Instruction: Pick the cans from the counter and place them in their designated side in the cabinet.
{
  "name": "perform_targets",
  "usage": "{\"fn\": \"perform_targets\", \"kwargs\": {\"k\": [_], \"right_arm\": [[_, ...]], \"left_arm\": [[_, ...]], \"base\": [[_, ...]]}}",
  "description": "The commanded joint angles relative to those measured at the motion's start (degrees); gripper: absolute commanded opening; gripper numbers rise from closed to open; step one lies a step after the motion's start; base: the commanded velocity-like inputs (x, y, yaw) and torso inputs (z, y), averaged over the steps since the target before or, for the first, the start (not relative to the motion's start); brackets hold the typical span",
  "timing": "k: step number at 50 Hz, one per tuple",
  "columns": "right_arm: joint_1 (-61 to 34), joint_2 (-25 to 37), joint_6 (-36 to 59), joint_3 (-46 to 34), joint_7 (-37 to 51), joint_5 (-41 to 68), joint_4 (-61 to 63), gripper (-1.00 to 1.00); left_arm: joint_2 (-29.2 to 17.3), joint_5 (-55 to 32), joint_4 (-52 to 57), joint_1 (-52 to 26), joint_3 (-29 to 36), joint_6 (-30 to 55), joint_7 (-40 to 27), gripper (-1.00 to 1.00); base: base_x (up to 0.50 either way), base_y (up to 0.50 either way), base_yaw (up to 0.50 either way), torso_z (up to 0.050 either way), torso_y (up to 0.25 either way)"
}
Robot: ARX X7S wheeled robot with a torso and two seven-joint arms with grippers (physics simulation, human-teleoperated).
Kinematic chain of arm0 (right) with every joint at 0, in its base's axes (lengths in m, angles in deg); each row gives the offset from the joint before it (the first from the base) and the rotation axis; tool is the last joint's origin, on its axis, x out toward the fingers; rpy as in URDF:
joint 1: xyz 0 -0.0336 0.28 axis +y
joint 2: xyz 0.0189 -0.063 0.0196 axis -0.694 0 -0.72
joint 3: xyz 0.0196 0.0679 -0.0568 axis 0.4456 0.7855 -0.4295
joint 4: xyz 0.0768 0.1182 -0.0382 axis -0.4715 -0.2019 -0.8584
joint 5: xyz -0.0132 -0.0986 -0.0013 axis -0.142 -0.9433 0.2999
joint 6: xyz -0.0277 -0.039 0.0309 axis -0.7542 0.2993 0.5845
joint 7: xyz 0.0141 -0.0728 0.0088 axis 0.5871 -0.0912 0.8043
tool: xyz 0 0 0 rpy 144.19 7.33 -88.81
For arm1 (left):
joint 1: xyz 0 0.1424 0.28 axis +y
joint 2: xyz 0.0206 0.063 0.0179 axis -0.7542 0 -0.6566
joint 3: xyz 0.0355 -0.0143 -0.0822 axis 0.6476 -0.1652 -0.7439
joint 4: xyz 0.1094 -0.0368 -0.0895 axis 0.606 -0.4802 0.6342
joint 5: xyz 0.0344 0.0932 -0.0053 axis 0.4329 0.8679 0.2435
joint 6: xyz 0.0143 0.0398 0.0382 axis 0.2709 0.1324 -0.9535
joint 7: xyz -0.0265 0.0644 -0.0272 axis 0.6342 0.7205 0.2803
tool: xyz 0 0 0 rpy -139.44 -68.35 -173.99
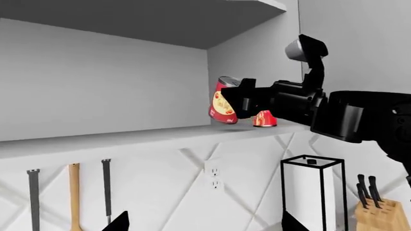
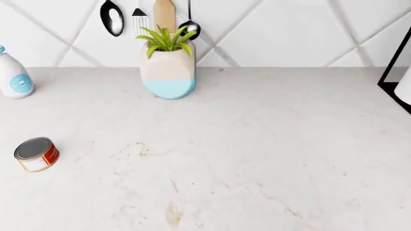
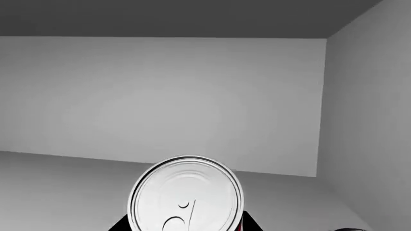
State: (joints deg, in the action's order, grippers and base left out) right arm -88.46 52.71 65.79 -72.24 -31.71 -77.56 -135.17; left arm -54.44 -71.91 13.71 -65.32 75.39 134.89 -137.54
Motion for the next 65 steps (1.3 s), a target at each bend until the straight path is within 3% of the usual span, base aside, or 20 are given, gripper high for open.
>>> {"fn": "perform_targets", "kwargs": {"k": [1,14,28,29,65], "right_arm": [[-0.49,0.02,-0.26,-0.11,-0.54,-0.30,0.76,-1.00],[-0.49,0.02,-0.26,-0.11,-0.54,-0.30,0.76,-1.00],[-0.49,0.02,-0.26,-0.11,-0.54,-0.30,0.76,-1.00],[-0.49,0.02,-0.26,-0.11,-0.54,-0.30,0.76,1.00],[-0.49,0.02,-0.26,-0.11,-0.54,-0.30,0.76,1.00]], "left_arm": [[-0.05,0.25,-0.02,0.22,0.19,-0.13,0.28,1.00],[0.11,0.56,-0.35,-0.23,0.63,-0.03,0.67,1.00],[-0.14,0.18,-0.32,-0.77,1.08,-0.22,0.48,1.00],[-0.14,0.20,-0.34,-0.79,1.11,-0.22,0.50,1.00],[-0.74,0.09,0.34,-0.61,1.46,-1.00,0.58,1.00]], "base": [[0.31,0.00,0.00,0.000,0.000],[0.31,0.00,0.00,0.001,0.002],[0.00,0.00,0.00,0.000,0.001],[0.00,0.00,0.00,0.000,0.000],[-0.05,0.00,0.00,0.000,0.000]]}}
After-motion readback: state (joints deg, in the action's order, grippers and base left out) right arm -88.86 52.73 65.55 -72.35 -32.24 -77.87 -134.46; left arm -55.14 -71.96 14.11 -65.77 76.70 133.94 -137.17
